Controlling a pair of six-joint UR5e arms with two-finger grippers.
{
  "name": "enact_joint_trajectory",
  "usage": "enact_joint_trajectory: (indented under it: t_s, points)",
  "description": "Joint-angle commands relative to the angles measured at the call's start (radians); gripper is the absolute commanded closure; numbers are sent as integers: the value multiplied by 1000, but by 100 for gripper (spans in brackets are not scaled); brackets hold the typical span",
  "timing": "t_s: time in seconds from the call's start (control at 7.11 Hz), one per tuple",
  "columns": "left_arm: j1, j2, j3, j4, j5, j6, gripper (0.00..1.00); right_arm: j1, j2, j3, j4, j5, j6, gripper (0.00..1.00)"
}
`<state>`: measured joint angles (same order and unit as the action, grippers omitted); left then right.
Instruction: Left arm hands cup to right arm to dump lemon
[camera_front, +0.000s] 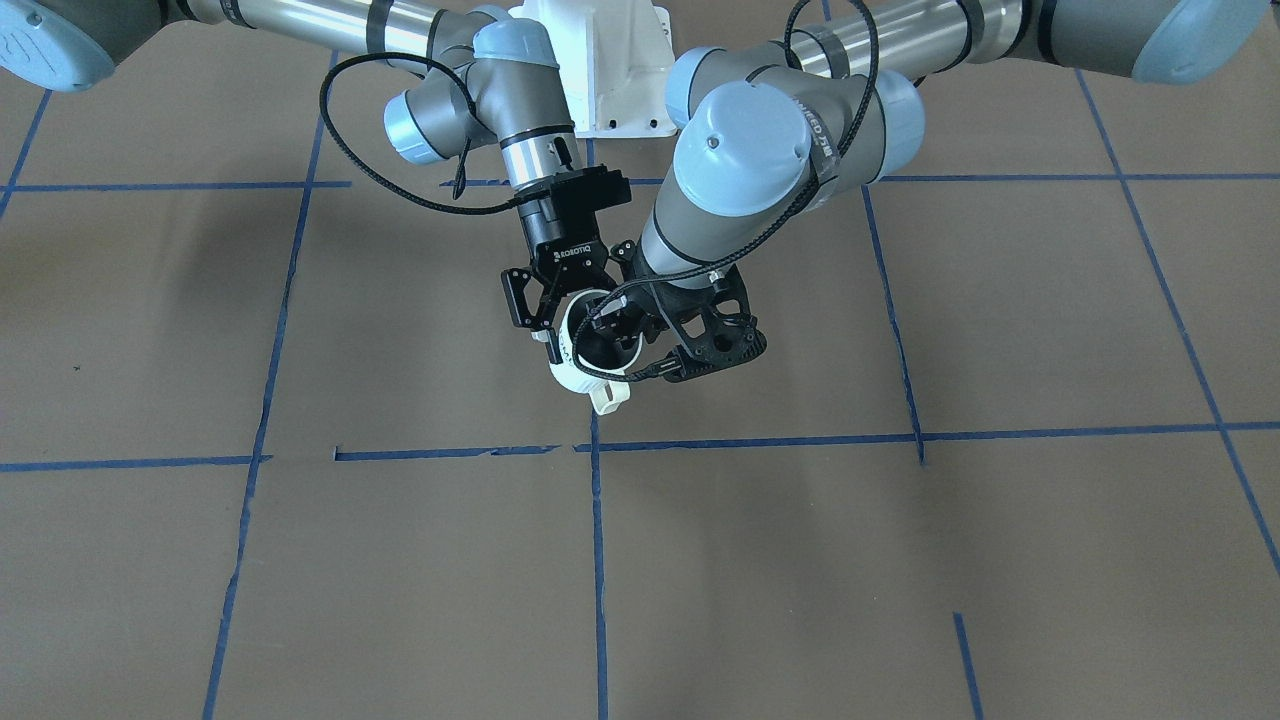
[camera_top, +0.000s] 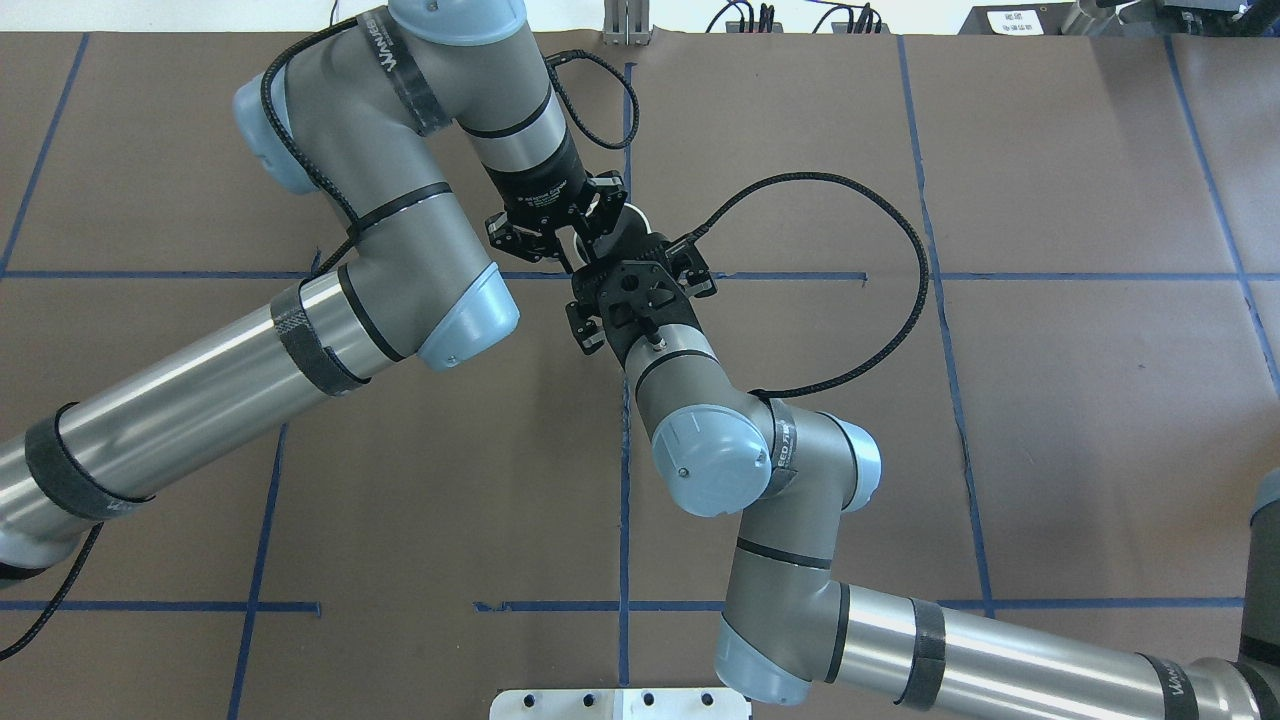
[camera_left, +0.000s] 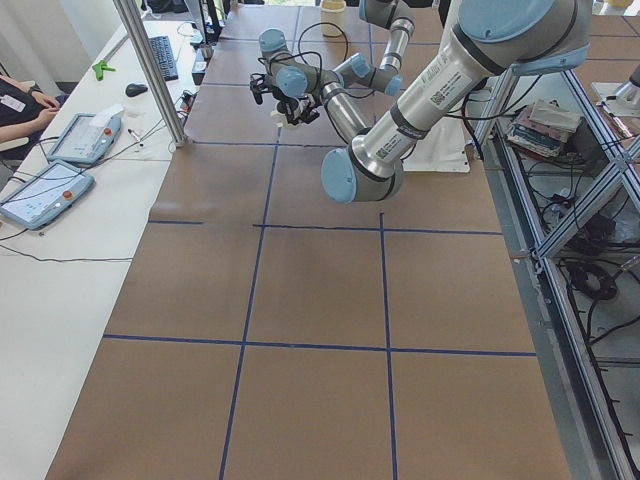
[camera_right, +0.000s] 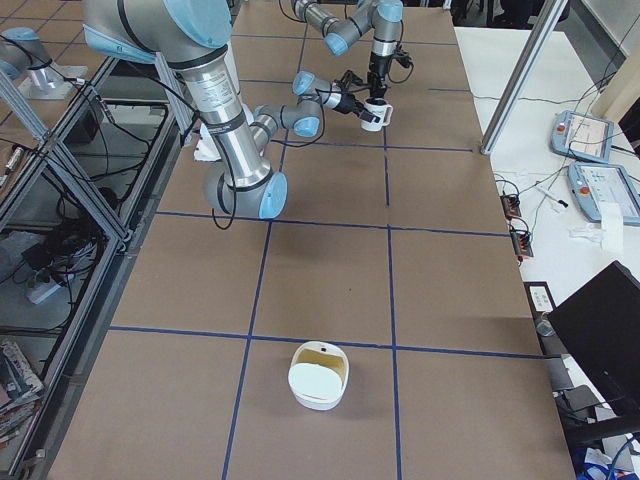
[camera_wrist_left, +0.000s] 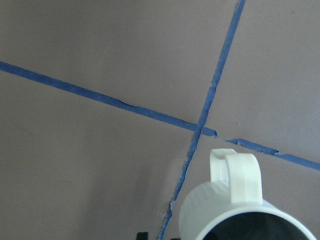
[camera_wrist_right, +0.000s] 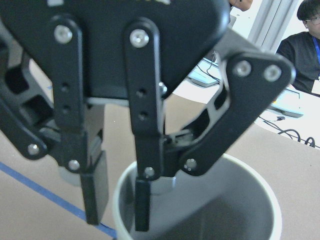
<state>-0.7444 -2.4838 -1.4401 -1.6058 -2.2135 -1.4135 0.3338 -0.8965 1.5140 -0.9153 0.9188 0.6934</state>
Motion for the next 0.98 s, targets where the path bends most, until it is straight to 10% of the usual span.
enact_joint_trajectory:
  t_s: [0.0, 0.28, 0.42, 0.56, 0.84]
  points:
    - [2, -1, 0, 0, 0, -1, 67, -1, 1, 2, 0, 0, 0, 56]
    - [7, -1, 0, 0, 0, -1, 67, -1, 1, 0, 1, 0, 0, 56]
    - [7, 0, 0, -2, 0, -10, 100, -1, -1, 2, 1, 2, -14, 53]
    - [7, -3, 1, 0, 0, -12, 100, -1, -1, 2, 13, 2, -24, 15]
    - [7, -3, 1, 0, 0, -12, 100, -1, -4, 3, 16, 2, -26, 0]
